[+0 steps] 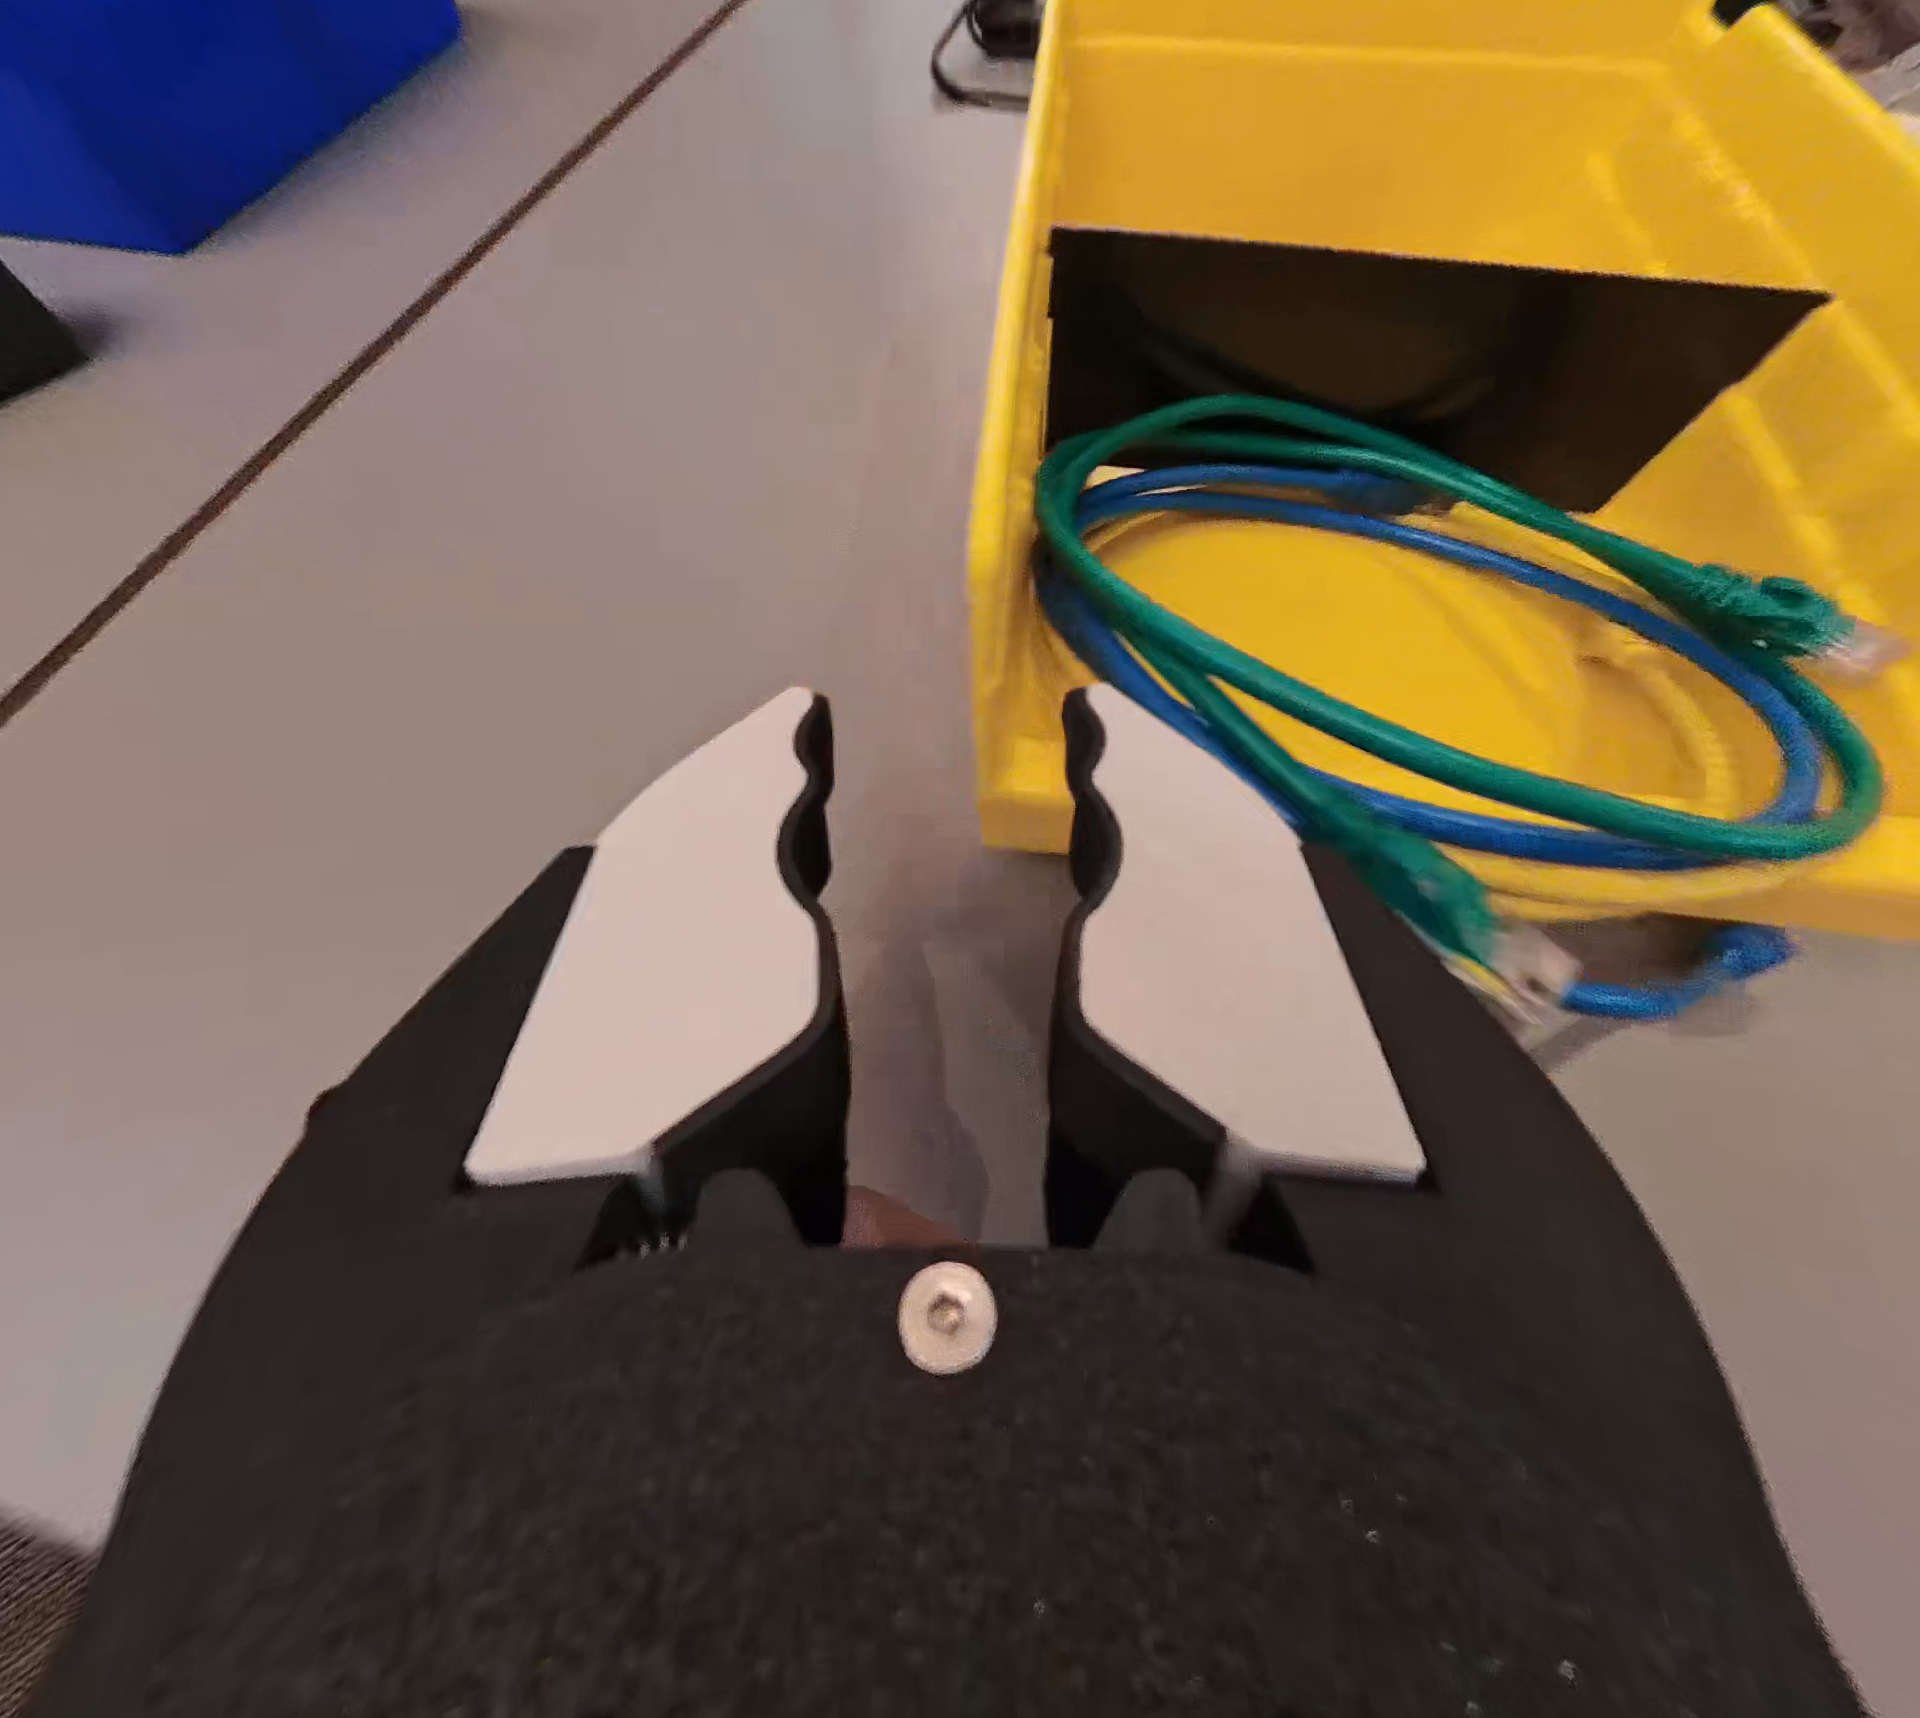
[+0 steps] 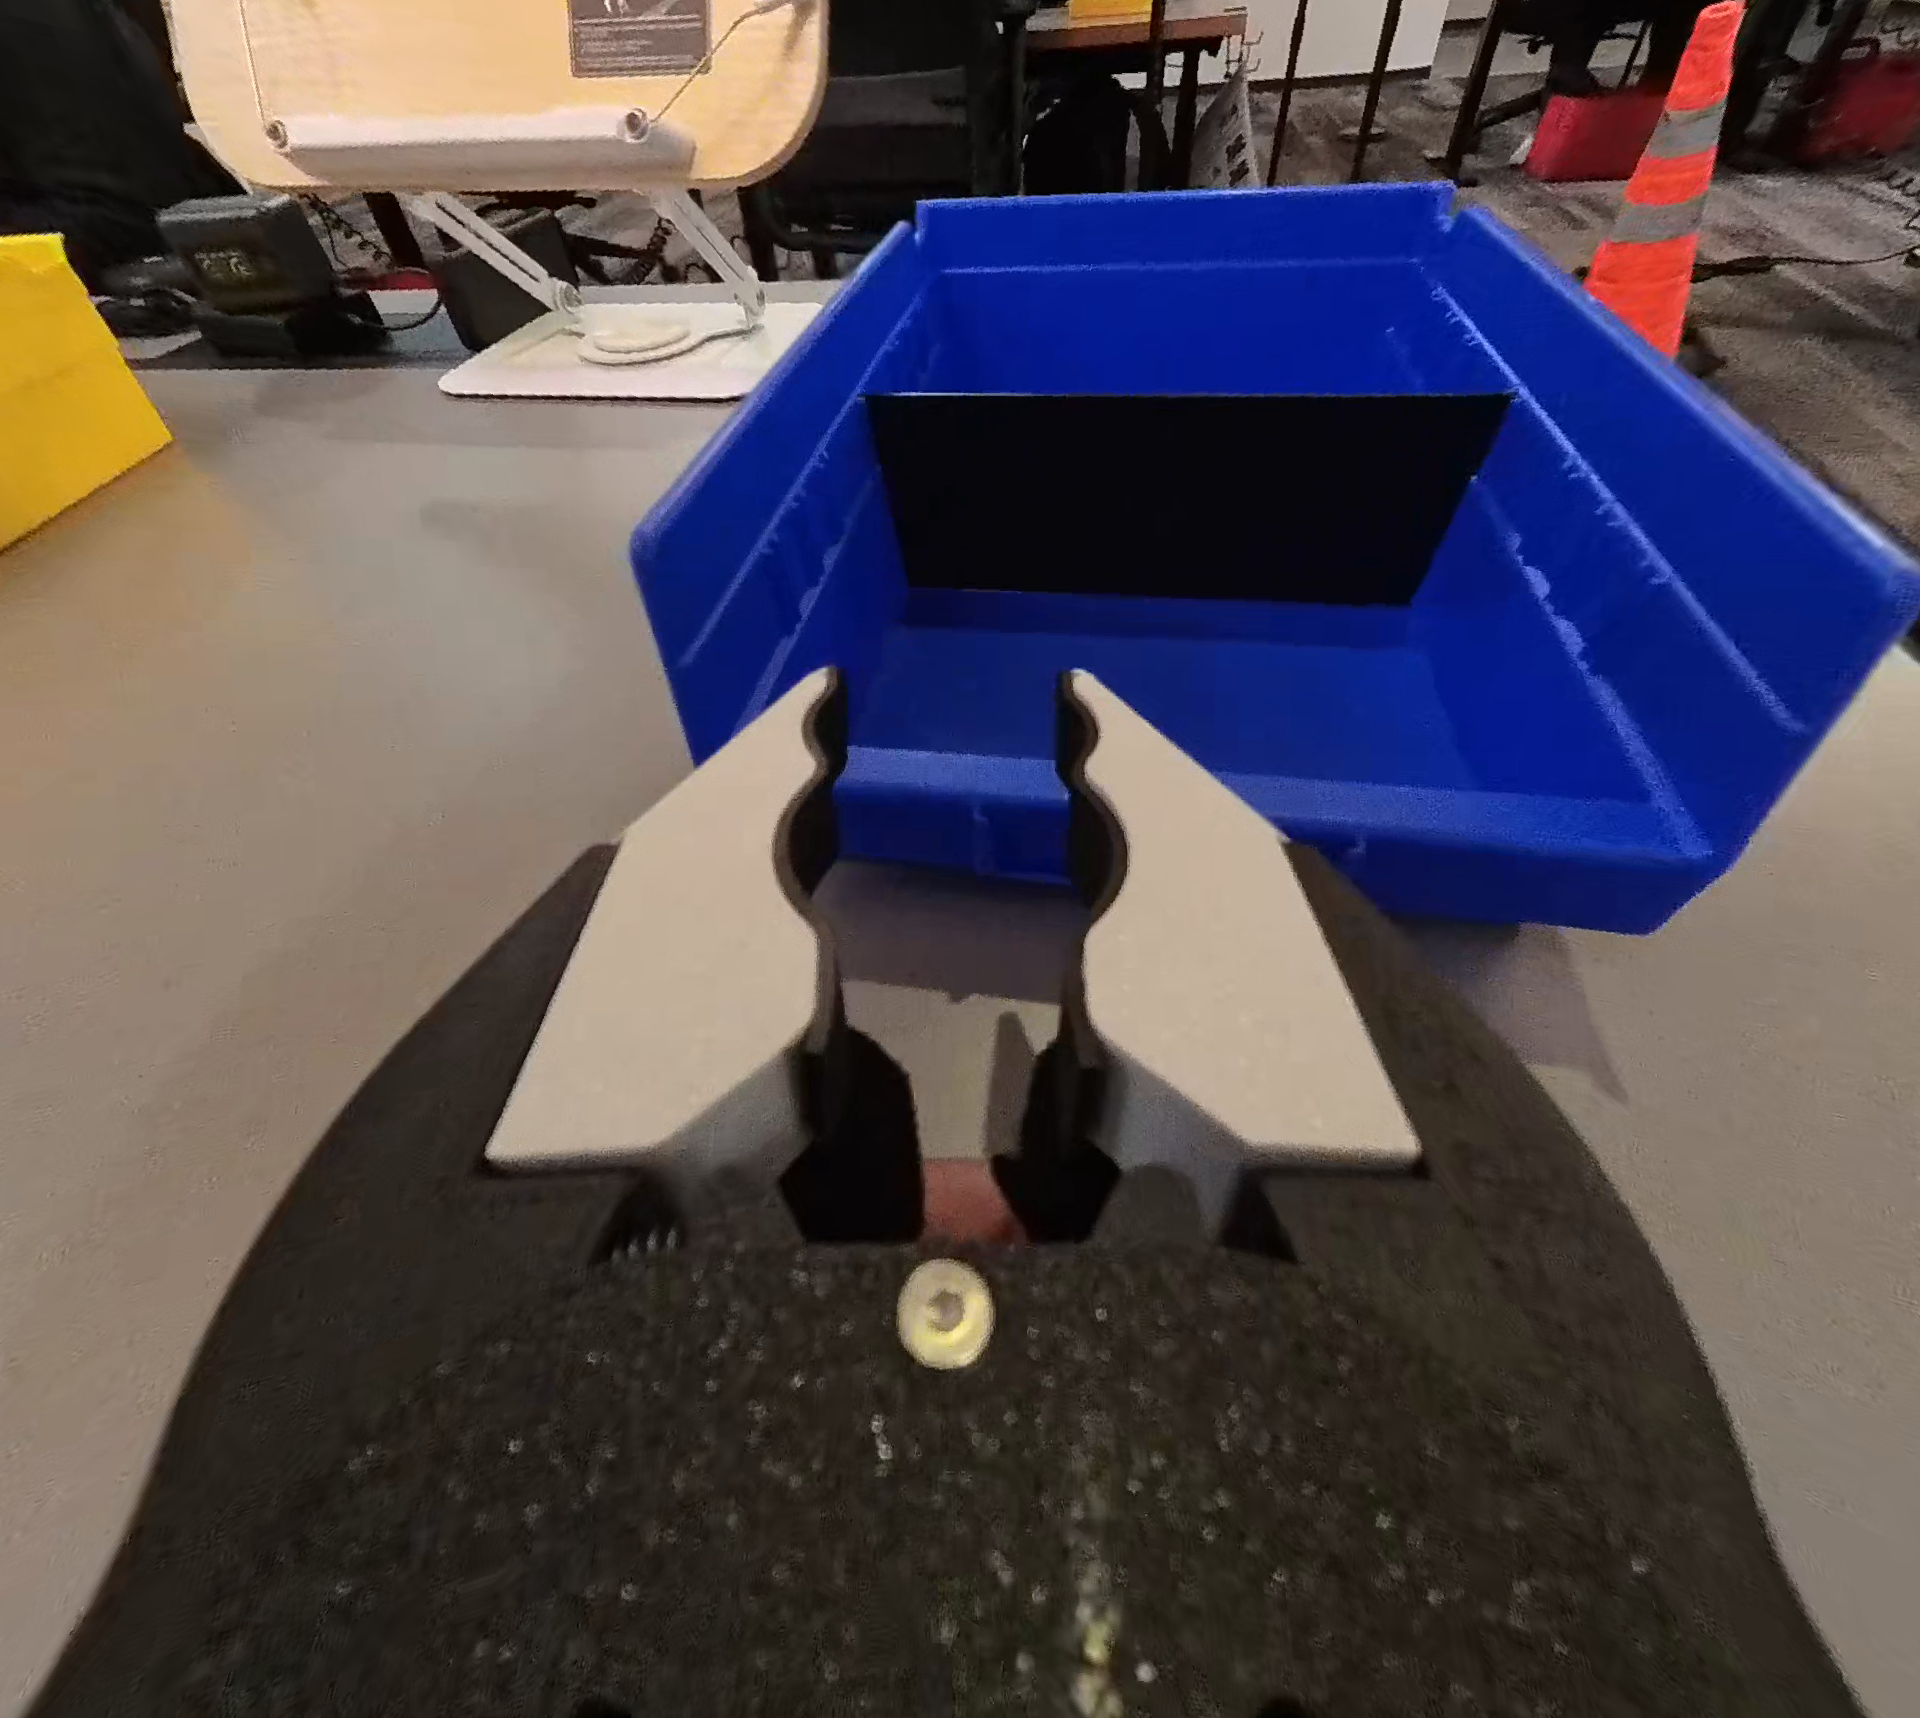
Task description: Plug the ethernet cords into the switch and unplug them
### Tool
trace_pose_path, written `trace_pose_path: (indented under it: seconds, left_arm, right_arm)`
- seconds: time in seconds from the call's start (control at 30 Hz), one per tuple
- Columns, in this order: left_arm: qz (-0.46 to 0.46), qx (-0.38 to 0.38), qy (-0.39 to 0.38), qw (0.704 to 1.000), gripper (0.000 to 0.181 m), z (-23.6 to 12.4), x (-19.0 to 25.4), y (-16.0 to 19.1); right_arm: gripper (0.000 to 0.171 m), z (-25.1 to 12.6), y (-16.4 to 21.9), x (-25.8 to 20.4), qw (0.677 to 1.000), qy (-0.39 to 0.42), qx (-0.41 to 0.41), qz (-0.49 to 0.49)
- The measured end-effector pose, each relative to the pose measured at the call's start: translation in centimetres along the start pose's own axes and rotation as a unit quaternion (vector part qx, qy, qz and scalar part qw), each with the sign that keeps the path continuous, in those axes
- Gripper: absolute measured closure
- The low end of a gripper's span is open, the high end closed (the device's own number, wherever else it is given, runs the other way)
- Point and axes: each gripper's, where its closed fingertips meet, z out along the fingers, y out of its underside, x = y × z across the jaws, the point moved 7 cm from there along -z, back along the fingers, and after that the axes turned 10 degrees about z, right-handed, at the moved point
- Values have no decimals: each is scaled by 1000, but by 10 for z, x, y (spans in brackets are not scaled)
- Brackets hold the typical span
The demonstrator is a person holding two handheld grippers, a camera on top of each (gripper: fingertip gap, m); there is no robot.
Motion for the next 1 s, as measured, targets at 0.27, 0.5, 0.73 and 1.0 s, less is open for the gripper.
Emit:
trace_pose_path:
  seconds: [0.27,0.5,0.73,1.0]
  left_arm:
    - [-35,29,49,998,173,34,-26,-4]
    - [-22,15,32,999,159,26,-19,-3]
    - [-75,77,43,993,153,-33,14,-24]
    - [-72,15,238,969,155,-44,113,6]
  right_arm:
    - [132,5,0,-1,1000,-8,-6,5]
    - [131,5,1,5,999,-8,-21,30]
    - [131,9,9,10,998,27,-60,2]
    - [129,4,9,27,995,72,-67,24]
